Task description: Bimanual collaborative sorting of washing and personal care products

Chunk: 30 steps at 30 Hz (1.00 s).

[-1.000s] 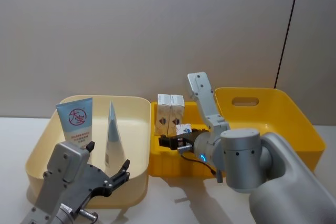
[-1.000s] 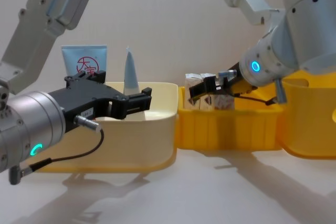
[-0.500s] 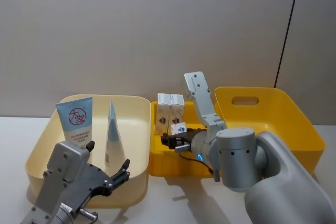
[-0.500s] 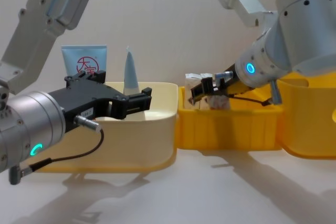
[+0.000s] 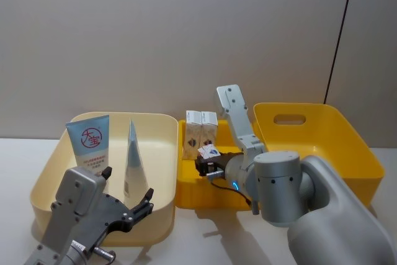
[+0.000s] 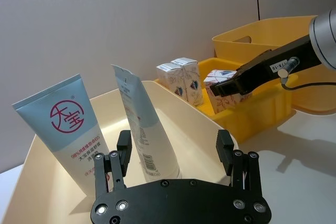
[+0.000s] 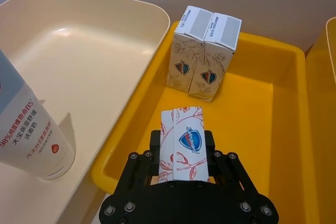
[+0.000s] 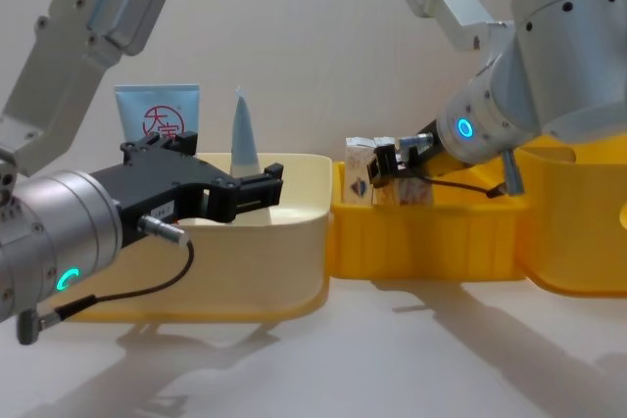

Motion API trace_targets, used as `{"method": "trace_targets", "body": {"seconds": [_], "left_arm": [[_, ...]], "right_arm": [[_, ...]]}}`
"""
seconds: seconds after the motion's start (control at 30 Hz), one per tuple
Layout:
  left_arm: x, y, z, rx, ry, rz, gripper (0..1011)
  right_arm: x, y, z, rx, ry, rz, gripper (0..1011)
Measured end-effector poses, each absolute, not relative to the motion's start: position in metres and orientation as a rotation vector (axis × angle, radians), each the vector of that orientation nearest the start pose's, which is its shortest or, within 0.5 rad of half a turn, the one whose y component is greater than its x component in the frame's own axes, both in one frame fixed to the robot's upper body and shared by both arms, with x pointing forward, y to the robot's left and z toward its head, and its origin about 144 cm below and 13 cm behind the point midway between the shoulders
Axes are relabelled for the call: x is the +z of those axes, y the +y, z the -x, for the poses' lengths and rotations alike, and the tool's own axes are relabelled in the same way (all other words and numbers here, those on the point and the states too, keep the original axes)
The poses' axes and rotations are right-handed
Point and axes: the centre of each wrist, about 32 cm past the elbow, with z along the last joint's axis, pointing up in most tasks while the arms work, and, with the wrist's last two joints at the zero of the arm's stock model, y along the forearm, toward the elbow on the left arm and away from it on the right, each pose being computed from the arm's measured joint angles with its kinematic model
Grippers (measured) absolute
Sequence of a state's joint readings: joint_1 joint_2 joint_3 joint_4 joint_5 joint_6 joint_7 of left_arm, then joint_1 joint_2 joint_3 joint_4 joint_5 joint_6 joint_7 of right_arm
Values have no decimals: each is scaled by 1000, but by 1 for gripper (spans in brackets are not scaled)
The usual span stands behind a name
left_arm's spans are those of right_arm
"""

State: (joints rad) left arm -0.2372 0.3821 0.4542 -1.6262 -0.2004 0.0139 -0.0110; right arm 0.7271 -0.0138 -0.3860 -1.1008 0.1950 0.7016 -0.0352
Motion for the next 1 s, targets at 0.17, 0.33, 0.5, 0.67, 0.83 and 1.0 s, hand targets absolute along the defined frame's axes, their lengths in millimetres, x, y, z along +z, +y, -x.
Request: {"method": "trace_targets", "body": {"seconds": [0.17,0.33,0.5,0.67,0.83,1.0], "left_arm": [[1204,198,-492,1124,-268,-61,1003],[1204,198,-492,1124,-268,-61,1003],[1204,198,-492,1124,-268,-61,1003],[1204,198,-492,1124,-268,-61,1003],[1204,198,-492,1124,-268,-61,1003],[1204,198,-492,1124,-268,-61,1003]], "right_arm": [[1285,-113,-623,-1248,240,454,432],[1288,-116,-620,-1253,221,430,431],[1295,-121,-615,-1263,183,386,431],[1304,-127,-610,-1271,145,341,431],[1315,-135,-604,-1283,97,280,432],[1327,-144,-599,-1296,55,220,432]]}}
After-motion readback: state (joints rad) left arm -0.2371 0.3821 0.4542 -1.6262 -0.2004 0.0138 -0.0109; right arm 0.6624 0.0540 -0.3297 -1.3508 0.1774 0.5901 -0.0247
